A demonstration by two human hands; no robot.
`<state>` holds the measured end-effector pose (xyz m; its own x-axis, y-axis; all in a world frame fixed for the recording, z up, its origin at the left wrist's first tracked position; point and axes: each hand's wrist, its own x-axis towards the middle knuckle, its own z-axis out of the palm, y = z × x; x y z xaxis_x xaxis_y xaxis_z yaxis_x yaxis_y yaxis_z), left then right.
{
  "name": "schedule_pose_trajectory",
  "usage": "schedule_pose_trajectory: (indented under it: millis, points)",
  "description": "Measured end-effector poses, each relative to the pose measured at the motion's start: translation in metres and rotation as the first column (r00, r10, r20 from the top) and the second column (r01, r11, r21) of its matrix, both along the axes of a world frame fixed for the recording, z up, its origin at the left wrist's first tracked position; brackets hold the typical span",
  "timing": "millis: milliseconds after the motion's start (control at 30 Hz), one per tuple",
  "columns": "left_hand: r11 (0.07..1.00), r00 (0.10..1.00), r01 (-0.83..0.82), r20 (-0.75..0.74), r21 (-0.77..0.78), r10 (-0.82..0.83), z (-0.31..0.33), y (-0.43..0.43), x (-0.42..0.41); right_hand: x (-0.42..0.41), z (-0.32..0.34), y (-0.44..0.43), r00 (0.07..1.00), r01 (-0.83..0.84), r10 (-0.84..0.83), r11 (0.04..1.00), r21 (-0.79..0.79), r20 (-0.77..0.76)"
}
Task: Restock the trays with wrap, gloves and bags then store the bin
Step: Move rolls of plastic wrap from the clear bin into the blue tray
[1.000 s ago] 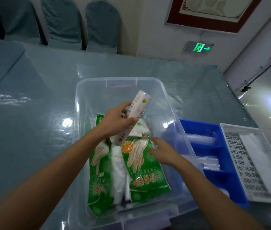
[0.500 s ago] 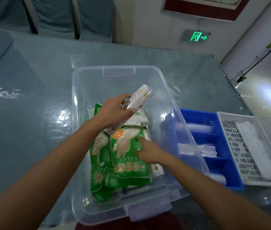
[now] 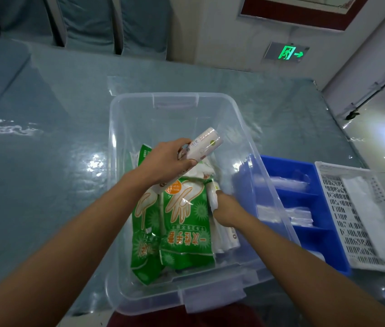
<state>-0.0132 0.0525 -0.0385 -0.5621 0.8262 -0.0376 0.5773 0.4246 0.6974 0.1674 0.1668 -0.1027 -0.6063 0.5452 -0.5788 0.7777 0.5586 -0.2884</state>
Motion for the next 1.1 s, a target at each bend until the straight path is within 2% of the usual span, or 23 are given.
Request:
schedule_pose_trajectory:
  millis: [233,400,633,800,900,1100]
  points:
    - [1.000,1.000,-0.006,-0.014,-0.021,0.006,-0.001,0.002,-0.002,-0.008,-0.027,0.005,1.000,-0.025,0.024,0.999,0.021,0.014]
    - [0.999,1.000,-0.020,0.006,-0.048,0.020,-0.002,0.001,-0.002,-0.004,-0.028,0.003,0.995,-0.061,0.057,0.997,0.048,0.085]
    - [0.999,0.997,-0.031,0.067,-0.016,0.032,0.001,-0.001,-0.003,0.002,-0.033,0.000,0.993,-0.044,0.054,0.995,-0.094,0.102]
    - [0.999,0.996,-0.047,0.080,0.026,0.045,0.005,-0.003,-0.003,-0.001,-0.014,0.005,0.999,-0.006,0.004,0.999,-0.045,-0.033]
    - [0.997,0.995,-0.067,0.083,0.050,0.063,0.007,-0.003,-0.003,-0.004,0.005,0.005,0.983,0.049,-0.048,0.999,0.003,-0.177]
    - [0.985,0.986,-0.127,0.123,0.116,0.113,0.011,0.001,-0.003,-0.002,0.050,-0.002,0.848,0.200,-0.171,0.980,0.004,-0.502]
